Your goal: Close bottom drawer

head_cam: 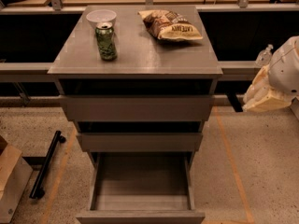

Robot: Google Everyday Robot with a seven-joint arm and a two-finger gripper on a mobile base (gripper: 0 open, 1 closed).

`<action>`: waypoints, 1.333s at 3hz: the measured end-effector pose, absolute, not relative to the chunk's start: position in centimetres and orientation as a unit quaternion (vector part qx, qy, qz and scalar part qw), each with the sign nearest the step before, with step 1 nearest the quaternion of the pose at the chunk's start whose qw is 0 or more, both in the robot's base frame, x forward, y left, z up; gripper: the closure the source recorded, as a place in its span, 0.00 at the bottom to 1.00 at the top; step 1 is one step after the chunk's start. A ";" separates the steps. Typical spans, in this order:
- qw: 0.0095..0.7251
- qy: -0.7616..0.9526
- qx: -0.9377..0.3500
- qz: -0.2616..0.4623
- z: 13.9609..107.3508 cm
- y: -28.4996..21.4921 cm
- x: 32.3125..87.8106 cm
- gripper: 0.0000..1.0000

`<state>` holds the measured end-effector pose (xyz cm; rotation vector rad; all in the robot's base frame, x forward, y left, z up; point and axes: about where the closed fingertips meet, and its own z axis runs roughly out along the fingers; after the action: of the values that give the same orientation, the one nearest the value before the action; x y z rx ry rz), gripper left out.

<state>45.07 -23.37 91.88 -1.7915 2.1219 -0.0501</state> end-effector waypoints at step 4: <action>0.168 0.764 -0.621 0.053 79.2 -23.0 45.7 1.00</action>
Offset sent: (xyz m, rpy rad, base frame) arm 0.0114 -0.0120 -0.0396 0.0234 0.0221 -0.0196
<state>45.70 -22.99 79.18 -1.7651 2.1738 0.1501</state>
